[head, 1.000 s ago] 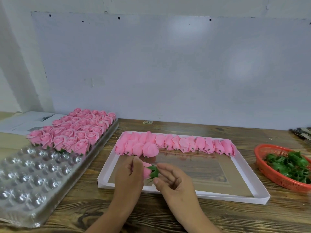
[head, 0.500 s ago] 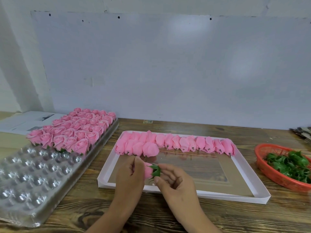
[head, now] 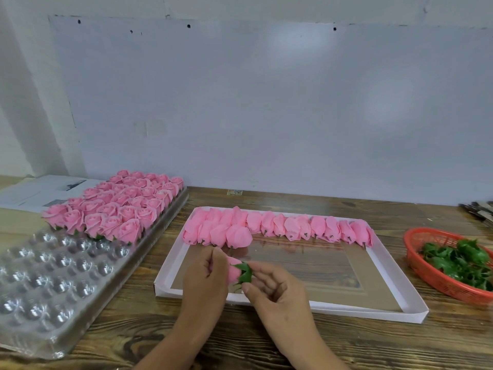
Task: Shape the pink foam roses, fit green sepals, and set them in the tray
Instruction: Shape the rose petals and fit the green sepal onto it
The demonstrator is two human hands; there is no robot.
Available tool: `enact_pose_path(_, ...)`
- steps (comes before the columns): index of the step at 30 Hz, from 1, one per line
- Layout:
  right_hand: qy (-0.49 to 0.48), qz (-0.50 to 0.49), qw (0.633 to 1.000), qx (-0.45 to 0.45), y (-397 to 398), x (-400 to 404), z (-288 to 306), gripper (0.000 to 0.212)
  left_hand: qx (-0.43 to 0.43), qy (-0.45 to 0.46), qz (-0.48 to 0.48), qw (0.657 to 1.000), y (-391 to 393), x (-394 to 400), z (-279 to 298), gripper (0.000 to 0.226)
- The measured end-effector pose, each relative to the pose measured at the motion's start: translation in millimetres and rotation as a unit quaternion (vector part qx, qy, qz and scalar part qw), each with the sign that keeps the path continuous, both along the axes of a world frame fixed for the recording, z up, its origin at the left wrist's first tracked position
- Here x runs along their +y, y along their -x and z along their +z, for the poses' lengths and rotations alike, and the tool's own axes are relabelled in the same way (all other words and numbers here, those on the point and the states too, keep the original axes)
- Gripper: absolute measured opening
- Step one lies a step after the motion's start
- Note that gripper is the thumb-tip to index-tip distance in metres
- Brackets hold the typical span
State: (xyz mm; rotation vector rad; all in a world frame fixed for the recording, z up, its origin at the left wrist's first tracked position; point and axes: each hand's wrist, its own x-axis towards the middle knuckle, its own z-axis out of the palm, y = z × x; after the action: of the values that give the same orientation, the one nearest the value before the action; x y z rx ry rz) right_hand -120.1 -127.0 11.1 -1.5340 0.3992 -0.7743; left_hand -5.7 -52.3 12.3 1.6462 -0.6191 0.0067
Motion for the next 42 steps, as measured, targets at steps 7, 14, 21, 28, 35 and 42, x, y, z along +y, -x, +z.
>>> enact_pose_path(7,-0.023,-0.009,1.0,-0.012,0.5,-0.6,0.7,0.042,-0.013,-0.013,-0.019,1.0,2.0,-1.5,0.3,0.032)
enact_pose_path(14,-0.069,0.009,0.998,0.0,-0.9,-0.3,2.2,0.037,0.028,-0.016,-0.01,0.999,0.3,-1.5,0.9,0.034)
enact_pose_path(21,-0.104,0.005,0.995,0.008,0.2,1.5,4.2,0.027,-0.014,-0.041,-0.035,0.998,1.9,0.5,-1.7,0.036)
enact_pose_path(28,-0.122,-0.027,0.992,-0.022,0.6,-7.4,10.4,0.02,0.052,-0.01,-0.194,0.98,-0.6,3.6,6.7,0.037)
enact_pose_path(35,-0.111,-0.034,0.993,-0.025,5.3,-17.3,13.3,0.017,0.128,0.005,-0.292,0.948,-5.0,5.8,7.0,0.058)
enact_pose_path(42,-0.136,-0.026,0.99,-0.022,8.3,-20.2,18.4,0.014,0.079,-0.015,-0.293,0.953,-4.7,6.2,5.9,0.022)
